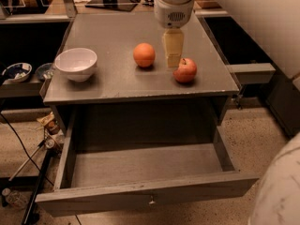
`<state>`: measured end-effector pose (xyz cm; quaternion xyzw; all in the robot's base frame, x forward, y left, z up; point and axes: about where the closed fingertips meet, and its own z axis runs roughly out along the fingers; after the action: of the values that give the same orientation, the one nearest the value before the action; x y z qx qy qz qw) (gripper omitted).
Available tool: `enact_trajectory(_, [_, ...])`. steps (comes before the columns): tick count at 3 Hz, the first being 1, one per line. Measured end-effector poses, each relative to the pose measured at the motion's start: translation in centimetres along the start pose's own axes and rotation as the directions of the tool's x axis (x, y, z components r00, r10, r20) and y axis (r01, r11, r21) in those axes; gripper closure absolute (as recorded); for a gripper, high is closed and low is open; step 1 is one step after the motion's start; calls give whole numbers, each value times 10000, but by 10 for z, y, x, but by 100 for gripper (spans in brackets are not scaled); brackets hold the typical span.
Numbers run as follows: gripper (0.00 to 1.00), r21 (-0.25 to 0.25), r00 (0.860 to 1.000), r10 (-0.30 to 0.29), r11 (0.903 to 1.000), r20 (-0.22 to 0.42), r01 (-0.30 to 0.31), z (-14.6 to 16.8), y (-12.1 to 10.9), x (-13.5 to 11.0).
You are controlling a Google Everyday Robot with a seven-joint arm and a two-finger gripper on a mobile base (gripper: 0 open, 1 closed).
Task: Place orange into top drawer
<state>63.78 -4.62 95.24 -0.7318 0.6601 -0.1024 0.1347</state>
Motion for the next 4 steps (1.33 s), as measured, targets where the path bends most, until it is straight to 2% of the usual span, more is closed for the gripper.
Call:
enact_trajectory(1, [0, 4, 9997, 78, 10000, 226, -78, 1, -1, 2])
enact_trajectory(2, [0, -181, 9941, -48, 9998, 1087, 68, 26, -34, -12])
enact_trajectory(3, [0, -180, 9941, -48, 9998, 1087, 68, 26, -34, -12])
enact_trajectory(4, [0, -197, 9924, -112, 9997, 1228, 137, 62, -78, -15])
